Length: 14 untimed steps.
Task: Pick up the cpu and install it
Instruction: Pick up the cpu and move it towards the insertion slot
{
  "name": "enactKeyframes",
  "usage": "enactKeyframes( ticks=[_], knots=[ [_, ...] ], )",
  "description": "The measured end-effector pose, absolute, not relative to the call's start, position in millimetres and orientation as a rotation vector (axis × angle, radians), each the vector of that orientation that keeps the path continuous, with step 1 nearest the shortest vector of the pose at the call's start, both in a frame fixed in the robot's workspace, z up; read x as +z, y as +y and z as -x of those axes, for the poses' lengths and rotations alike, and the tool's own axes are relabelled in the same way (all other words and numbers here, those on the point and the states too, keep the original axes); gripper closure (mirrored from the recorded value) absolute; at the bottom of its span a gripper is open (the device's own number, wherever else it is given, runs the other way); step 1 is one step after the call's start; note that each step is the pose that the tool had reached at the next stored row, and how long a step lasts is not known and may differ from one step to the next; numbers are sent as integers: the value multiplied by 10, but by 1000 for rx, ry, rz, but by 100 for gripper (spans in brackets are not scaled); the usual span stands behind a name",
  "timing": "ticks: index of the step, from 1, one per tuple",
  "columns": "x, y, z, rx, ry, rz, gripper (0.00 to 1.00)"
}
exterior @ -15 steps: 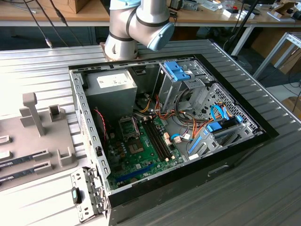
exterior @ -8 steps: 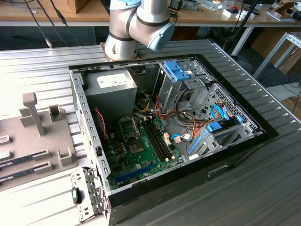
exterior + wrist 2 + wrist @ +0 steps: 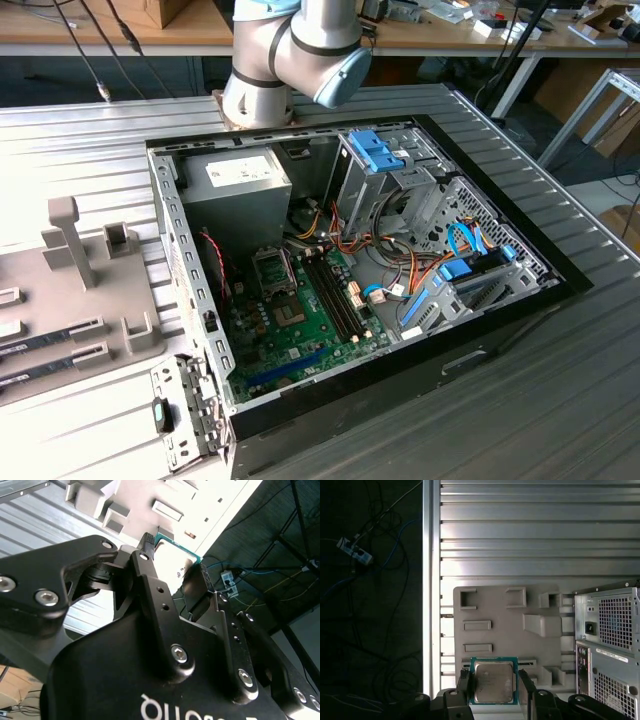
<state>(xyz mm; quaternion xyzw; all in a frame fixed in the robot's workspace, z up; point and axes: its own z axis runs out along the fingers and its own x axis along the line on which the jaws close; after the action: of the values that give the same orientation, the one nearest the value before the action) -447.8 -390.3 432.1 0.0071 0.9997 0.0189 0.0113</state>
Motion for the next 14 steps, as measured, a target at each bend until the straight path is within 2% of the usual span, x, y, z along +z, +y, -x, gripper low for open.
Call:
enactKeyframes(
  ticks=[14],
  knots=[
    [4315,-3904,4448,59,3118,-22,53]
  ],
)
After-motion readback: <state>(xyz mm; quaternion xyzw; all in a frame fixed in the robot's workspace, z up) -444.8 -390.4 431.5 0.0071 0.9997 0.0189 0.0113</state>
